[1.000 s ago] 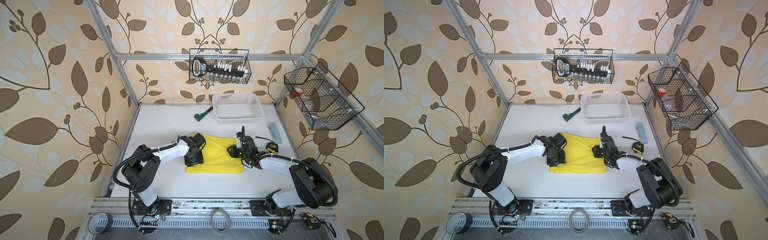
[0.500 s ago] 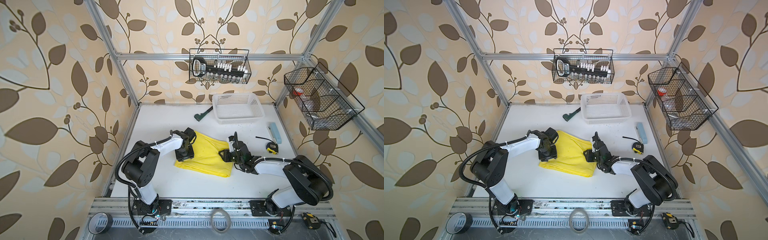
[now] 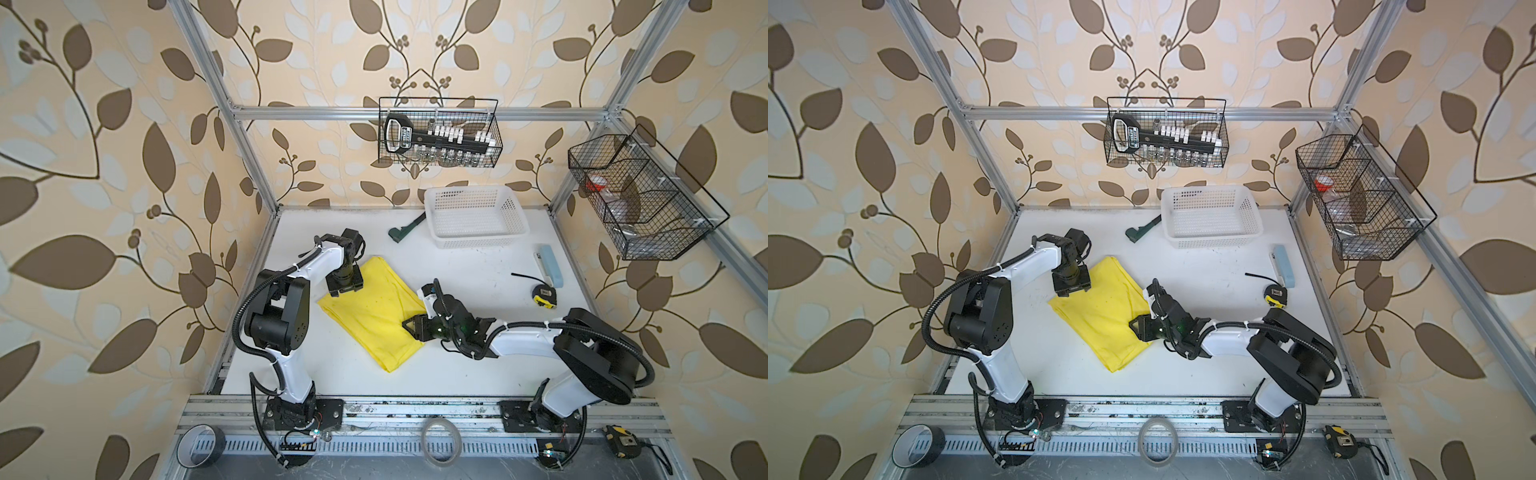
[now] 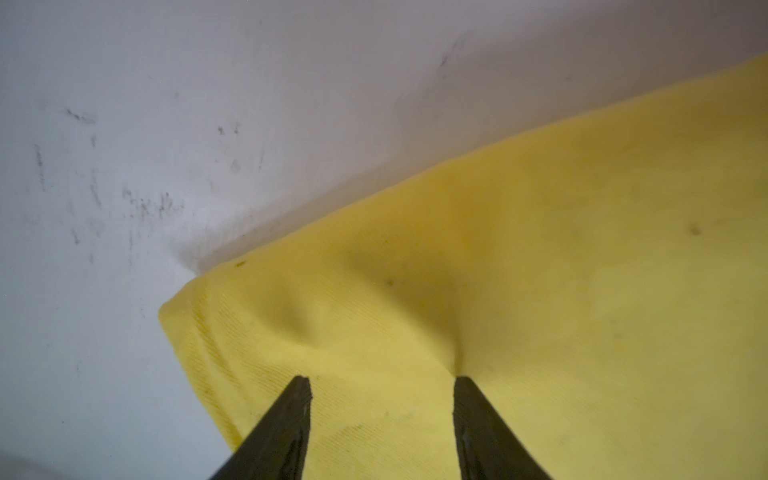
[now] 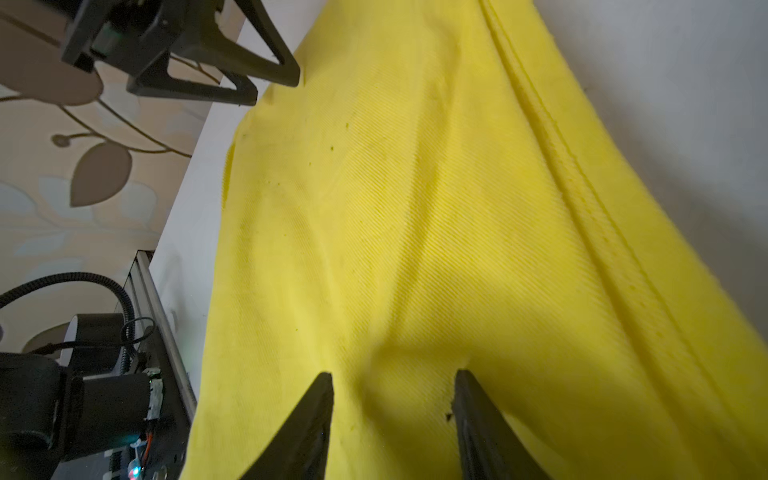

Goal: Fold and stack the trousers

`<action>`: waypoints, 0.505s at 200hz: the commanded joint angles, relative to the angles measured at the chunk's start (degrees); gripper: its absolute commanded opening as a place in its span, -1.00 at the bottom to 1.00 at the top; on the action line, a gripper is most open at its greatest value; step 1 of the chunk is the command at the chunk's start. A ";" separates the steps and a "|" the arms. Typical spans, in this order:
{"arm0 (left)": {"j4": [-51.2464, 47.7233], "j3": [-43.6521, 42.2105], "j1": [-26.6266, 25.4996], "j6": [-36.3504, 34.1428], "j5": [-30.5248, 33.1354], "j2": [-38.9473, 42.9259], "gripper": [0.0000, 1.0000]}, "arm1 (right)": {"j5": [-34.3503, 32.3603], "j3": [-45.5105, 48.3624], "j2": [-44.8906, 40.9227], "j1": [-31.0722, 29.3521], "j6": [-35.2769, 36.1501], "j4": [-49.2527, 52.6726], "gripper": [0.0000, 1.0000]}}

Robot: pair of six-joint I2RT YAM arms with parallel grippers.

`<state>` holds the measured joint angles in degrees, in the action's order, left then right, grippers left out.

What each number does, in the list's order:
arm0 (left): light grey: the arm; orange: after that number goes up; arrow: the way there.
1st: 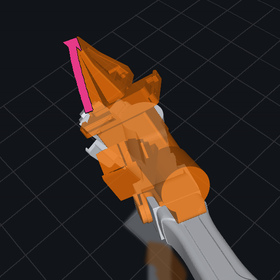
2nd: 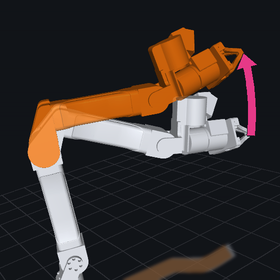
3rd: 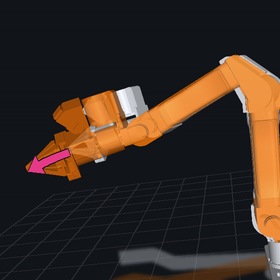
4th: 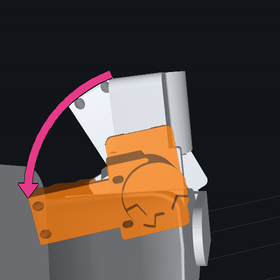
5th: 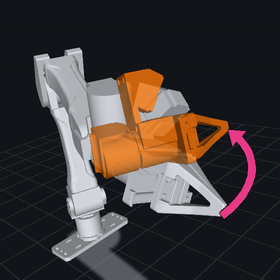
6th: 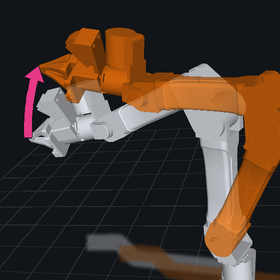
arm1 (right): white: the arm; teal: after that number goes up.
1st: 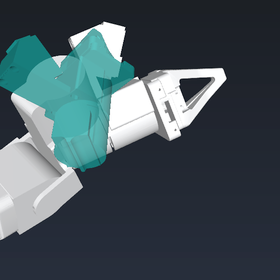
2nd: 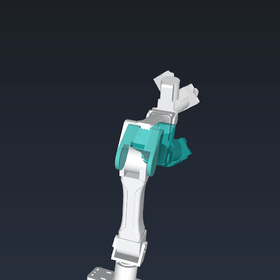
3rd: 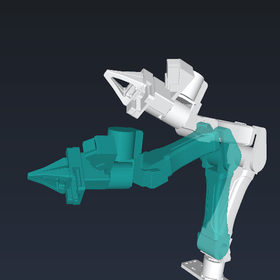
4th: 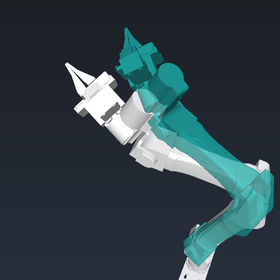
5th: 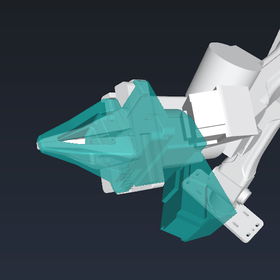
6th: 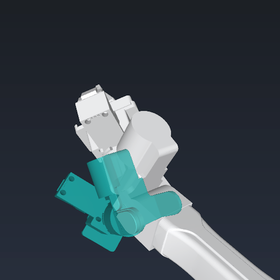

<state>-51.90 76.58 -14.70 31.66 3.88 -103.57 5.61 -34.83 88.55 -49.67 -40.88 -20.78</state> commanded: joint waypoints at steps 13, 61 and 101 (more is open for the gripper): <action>-4.67 1.01 -3.90 -1.09 -1.10 7.97 0.19 | -0.24 -0.47 -11.29 3.18 2.84 9.83 0.22; -3.12 -4.34 -21.48 2.19 2.12 16.61 0.46 | 0.51 2.90 -27.75 13.99 9.89 24.05 0.44; 1.76 -9.33 -30.78 18.68 2.50 16.37 0.49 | 5.17 6.57 -37.50 25.98 12.86 31.09 0.48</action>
<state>-52.34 70.28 -42.33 38.00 3.49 -87.00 6.76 -31.00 54.41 -28.56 -31.51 2.37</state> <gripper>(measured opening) 0.743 0.738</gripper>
